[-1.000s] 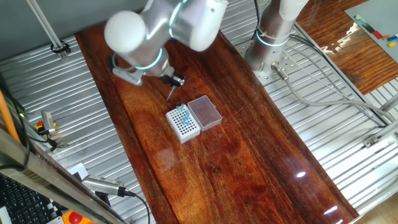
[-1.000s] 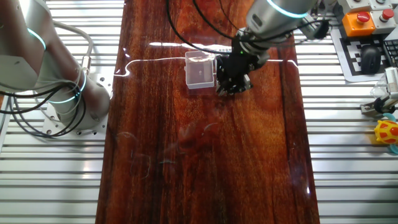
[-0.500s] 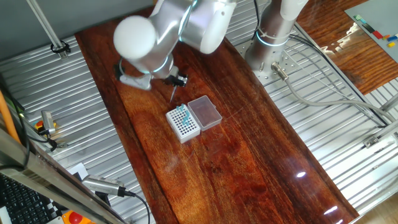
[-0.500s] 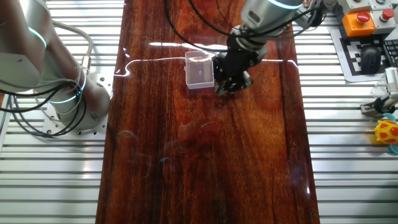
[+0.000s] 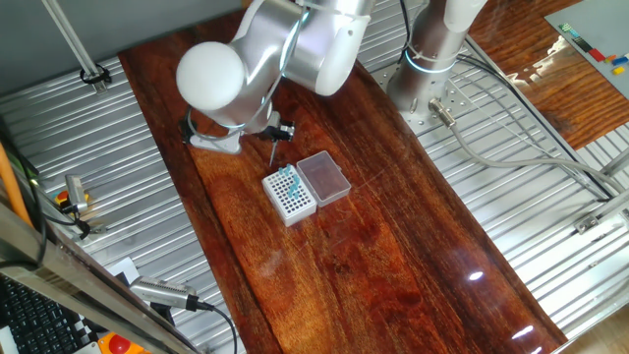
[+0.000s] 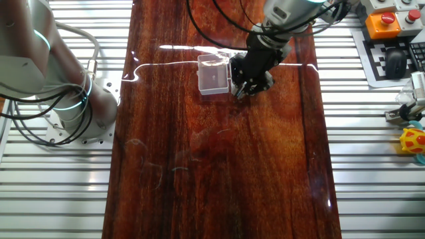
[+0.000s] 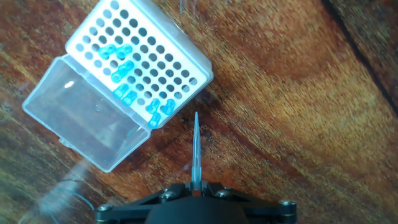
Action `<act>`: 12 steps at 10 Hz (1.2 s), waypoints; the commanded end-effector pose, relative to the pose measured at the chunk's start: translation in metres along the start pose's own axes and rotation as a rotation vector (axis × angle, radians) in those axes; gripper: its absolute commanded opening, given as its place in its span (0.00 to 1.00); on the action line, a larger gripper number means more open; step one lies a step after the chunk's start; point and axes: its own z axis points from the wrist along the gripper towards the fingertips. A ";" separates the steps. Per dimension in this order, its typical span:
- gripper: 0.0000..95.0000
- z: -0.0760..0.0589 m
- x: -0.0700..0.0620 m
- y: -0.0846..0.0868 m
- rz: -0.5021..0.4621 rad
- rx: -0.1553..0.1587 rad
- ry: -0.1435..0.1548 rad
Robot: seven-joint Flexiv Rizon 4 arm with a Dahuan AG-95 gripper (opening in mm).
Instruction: Insert a medium pipette tip into the holder for medium pipette tips
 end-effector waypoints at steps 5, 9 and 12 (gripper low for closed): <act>0.00 0.000 0.000 0.000 0.012 0.029 0.027; 0.00 0.001 -0.004 0.000 -0.054 0.022 0.032; 0.00 0.002 -0.013 0.003 -0.083 0.033 0.049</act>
